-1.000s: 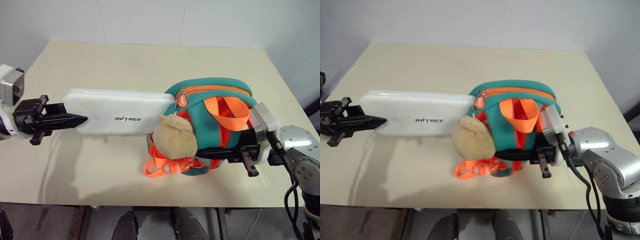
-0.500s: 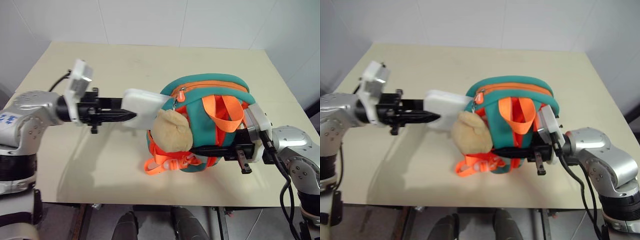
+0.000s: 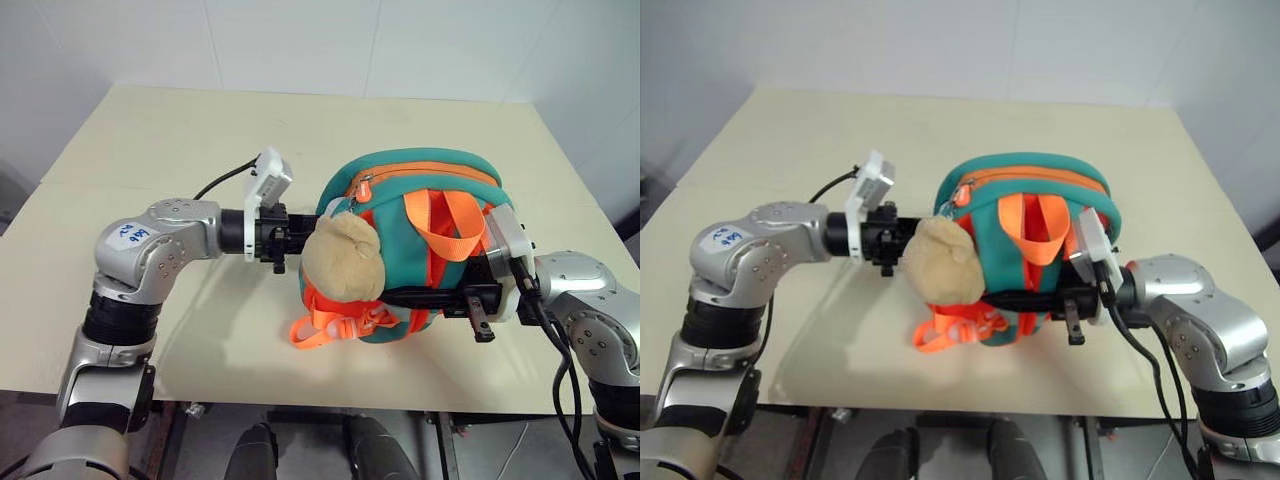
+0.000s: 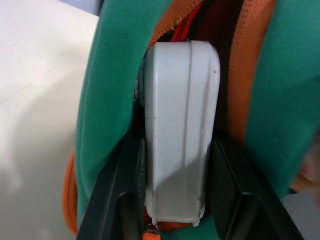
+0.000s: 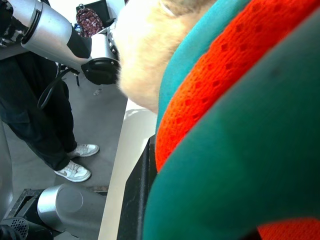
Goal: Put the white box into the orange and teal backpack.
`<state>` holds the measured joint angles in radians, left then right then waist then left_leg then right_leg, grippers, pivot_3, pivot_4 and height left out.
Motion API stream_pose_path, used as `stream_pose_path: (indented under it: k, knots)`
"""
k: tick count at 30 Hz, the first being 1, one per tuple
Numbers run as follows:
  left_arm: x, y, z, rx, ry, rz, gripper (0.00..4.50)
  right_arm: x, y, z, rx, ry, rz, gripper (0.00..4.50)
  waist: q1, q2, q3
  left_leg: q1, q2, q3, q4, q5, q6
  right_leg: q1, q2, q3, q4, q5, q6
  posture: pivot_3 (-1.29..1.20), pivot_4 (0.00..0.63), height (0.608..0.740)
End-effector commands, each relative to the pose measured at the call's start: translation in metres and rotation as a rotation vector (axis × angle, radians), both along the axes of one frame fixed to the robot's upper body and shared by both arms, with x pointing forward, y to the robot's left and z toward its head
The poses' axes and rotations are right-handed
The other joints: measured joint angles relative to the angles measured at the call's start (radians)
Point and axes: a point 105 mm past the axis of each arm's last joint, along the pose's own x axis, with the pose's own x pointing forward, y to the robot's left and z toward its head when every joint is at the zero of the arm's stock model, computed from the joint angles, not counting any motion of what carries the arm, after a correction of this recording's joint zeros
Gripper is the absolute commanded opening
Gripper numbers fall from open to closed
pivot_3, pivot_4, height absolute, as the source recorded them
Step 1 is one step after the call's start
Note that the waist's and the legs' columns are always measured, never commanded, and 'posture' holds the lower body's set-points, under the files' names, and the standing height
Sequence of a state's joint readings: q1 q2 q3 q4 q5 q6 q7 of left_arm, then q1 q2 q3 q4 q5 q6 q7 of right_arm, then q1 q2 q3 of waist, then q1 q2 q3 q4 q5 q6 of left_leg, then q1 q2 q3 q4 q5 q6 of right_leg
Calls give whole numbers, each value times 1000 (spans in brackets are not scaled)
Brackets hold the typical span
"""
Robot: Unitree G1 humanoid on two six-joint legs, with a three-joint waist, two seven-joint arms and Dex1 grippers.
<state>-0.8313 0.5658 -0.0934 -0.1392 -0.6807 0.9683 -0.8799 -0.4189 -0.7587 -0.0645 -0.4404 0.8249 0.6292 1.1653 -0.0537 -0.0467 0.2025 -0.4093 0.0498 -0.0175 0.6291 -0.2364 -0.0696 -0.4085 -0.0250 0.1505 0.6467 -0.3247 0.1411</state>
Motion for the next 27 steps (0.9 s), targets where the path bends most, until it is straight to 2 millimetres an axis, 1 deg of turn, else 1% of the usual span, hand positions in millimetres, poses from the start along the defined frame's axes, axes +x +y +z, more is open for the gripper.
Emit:
stream_pose_path:
  k: [1, 3, 5, 8, 10, 13, 14, 16, 19, 23, 27]
  knots:
    - [1, -9, 8, 0, -23, -18, 1281, -3, 3, 8, 19, -55, 12, 0, 3, 0, 0, 0, 0, 0, 0, 0, 0, 0, 0, 0, 0, 0, 0, 0, 150, 740]
    - [2, -10, 9, 13, -21, -19, 1281, -4, 3, 8, 19, -55, 10, 0, 5, 0, 0, 0, 0, 0, 0, 0, 0, 0, 0, 0, 0, 0, 0, 0, 150, 740]
    - [-2, -10, 10, 18, -10, -52, 2011, -3, 3, 7, 19, -55, 7, 0, 4, 0, 0, 0, 0, 0, 0, 0, 0, 0, 0, 0, 0, 0, 0, 0, 150, 740]
    - [-5, -10, 15, 24, -9, -70, 2867, -3, 4, 7, 22, -59, 2, 0, 3, 0, 0, 0, 0, 0, 0, 0, 0, 0, 0, 0, 0, 0, 1, 0, 150, 740]
    - [-3, -9, 20, 24, -38, -56, 3483, -2, 4, 7, 21, -61, -1, 0, 2, 0, 0, 0, 0, 0, 0, 0, 0, 0, 0, 0, 0, 0, 0, 0, 150, 740]
    - [0, -7, 21, 36, -63, -39, 4407, -1, 4, 7, 21, -65, -3, 0, 0, 0, 0, 0, 0, 0, 0, 0, 0, 0, 0, 0, 0, 0, 1, 0, 150, 740]
    - [1, -6, 21, 38, -65, -35, 4482, -1, 4, 7, 20, -66, -3, 0, 0, 0, 0, 0, 0, 0, 0, 0, 0, 0, 0, 0, 0, 0, 1, 0, 150, 740]
    - [2, -4, 23, 40, -72, -30, 4482, 0, 4, 7, 20, -69, -4, 0, 0, 0, 0, 0, 0, 0, 0, 0, 0, 0, 0, 0, 0, 0, 1, 0, 150, 740]
    - [2, 10, 33, 46, -103, 6, 4482, 0, 3, 7, 19, -72, -9, 0, -1, 0, 0, 0, 0, 0, 0, 0, 0, 0, 0, 0, 0, 0, 1, 0, 150, 740]
    - [2, 24, 34, 76, -108, 42, 4482, 1, 3, 7, 21, -73, -11, 0, -3, 0, 0, 0, 0, 0, -1, 0, 0, 0, 0, 0, 0, 0, 0, 0, 150, 740]
    - [-12, 41, 48, 57, -137, 40, 4482, 2, 3, 7, 24, -74, -14, 0, -3, 0, 0, 0, 0, 0, 0, 0, 0, 0, 0, 0, -1, 0, 1, 0, 150, 740]
